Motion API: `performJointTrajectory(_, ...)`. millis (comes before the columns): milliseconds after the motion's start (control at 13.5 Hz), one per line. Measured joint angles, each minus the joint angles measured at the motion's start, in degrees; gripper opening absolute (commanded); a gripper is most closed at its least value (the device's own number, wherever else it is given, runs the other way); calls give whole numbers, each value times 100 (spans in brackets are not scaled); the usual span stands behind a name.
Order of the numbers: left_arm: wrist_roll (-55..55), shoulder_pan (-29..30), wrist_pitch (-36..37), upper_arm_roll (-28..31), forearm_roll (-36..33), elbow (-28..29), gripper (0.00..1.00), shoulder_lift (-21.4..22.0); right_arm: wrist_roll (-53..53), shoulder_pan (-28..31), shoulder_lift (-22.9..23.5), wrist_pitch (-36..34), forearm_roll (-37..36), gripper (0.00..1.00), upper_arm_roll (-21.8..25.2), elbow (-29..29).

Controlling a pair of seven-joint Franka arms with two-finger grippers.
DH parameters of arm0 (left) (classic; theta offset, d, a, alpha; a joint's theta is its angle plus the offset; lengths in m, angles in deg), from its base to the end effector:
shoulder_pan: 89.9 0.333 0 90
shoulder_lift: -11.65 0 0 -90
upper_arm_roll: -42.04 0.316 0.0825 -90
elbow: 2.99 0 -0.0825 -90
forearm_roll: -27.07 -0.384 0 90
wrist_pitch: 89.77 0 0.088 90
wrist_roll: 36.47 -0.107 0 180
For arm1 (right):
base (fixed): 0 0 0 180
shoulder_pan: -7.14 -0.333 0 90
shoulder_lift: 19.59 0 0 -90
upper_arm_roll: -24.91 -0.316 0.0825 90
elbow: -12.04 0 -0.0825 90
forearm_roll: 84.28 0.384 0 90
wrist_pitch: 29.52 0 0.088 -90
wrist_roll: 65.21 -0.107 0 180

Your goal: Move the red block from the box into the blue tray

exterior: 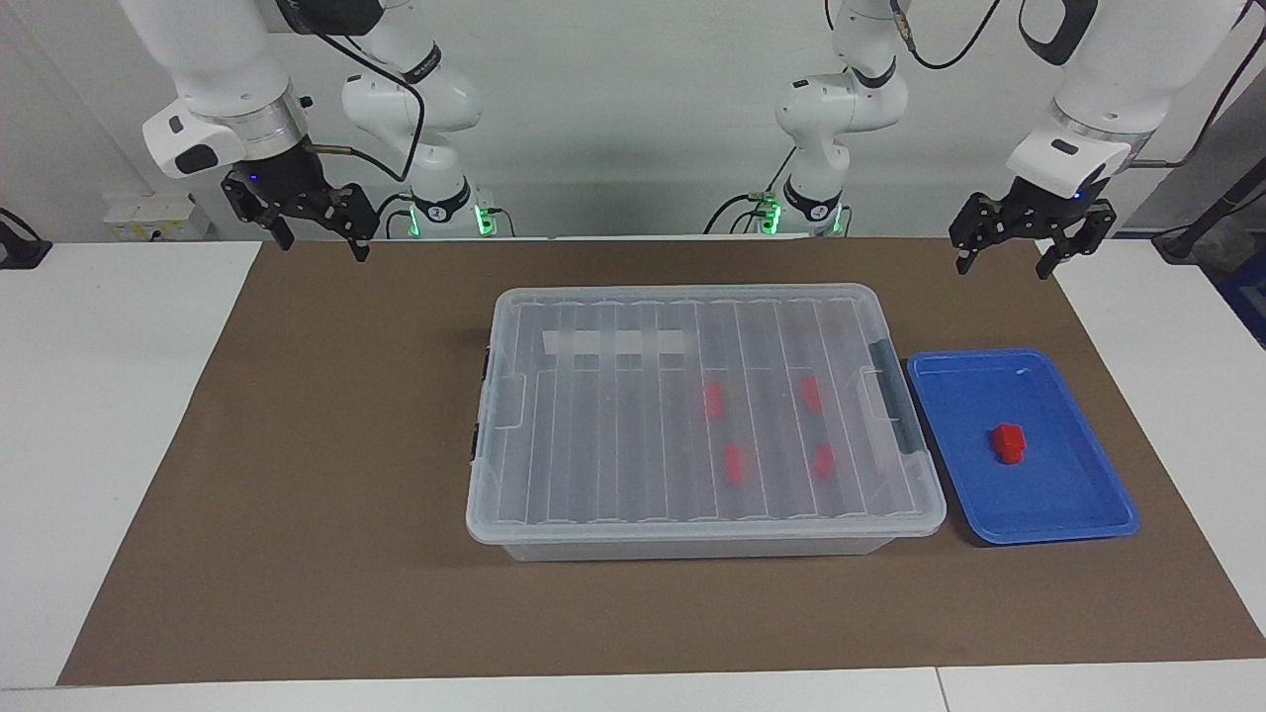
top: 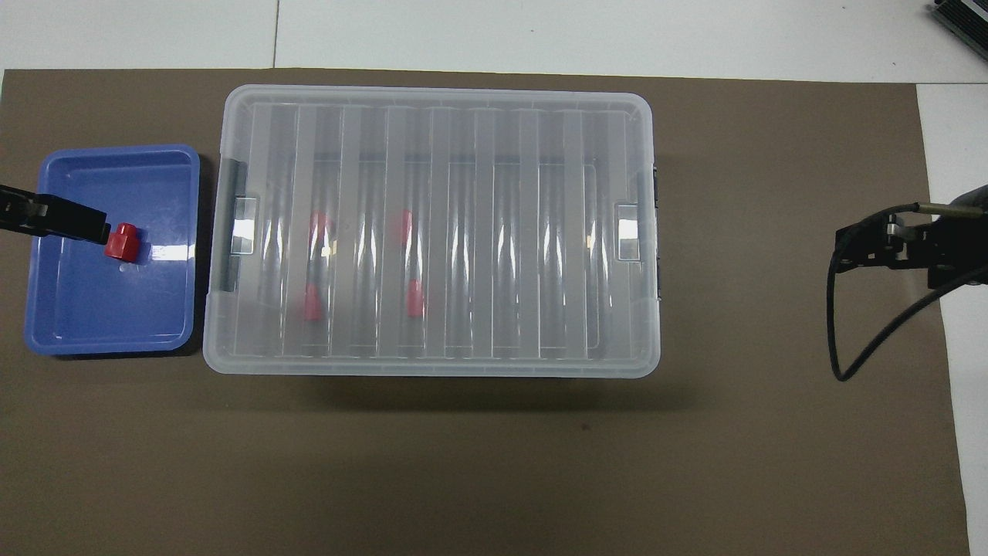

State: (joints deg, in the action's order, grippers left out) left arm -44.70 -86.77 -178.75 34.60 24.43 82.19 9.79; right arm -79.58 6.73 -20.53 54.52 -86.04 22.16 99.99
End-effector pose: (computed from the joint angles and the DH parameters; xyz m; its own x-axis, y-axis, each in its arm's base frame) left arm 0.5623 -0.0360 0.6447 0.9760 -0.2160 0.0278 -0.2146 -0.9756 -0.0463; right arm 0.5382 0.0264 0.6414 0.9794 -0.1975 -0.0424 -0.1957 -0.9797 0.0433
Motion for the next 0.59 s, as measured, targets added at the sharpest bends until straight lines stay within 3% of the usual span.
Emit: performJointTrajectory(594, 1, -6, 79, 50, -8, 5, 100, 0, 0, 0, 0, 0, -3, 100, -3, 0)
